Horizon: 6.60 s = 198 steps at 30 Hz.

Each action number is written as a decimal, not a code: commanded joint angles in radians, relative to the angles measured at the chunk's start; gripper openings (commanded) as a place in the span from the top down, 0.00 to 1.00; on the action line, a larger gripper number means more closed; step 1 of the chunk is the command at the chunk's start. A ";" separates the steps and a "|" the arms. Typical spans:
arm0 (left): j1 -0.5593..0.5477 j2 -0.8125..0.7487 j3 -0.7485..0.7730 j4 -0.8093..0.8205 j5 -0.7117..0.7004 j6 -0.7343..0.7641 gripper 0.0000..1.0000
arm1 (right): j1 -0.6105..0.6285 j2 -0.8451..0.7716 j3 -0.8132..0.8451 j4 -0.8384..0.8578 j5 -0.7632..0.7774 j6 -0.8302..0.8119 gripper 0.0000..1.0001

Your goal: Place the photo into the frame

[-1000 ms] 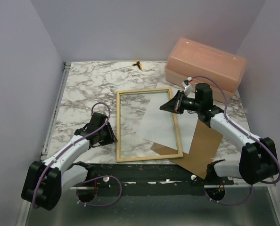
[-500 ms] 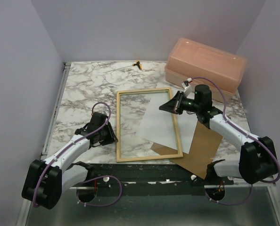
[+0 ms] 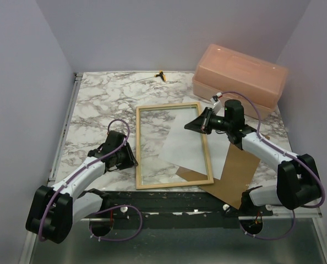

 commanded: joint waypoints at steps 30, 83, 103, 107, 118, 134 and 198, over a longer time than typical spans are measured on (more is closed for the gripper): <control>0.004 0.028 -0.010 -0.006 -0.029 0.026 0.68 | 0.007 -0.073 -0.078 0.052 0.027 0.080 0.99; 0.004 0.034 -0.015 0.004 -0.012 0.032 0.68 | 0.024 -0.033 -0.035 -0.078 0.031 0.017 0.99; 0.003 0.036 -0.014 0.006 -0.011 0.035 0.68 | 0.024 -0.003 -0.051 -0.073 0.046 0.017 0.99; 0.003 0.036 -0.013 0.005 -0.009 0.035 0.68 | 0.024 0.000 -0.045 -0.138 0.081 -0.036 0.99; 0.004 0.037 -0.013 0.006 -0.008 0.037 0.68 | 0.024 -0.012 -0.055 -0.255 0.167 -0.117 0.99; 0.003 0.037 -0.012 0.005 -0.006 0.039 0.68 | 0.024 0.026 -0.100 -0.111 0.180 -0.084 0.99; 0.003 0.038 -0.010 0.007 -0.002 0.043 0.69 | 0.138 0.094 0.005 -0.371 0.573 -0.284 0.14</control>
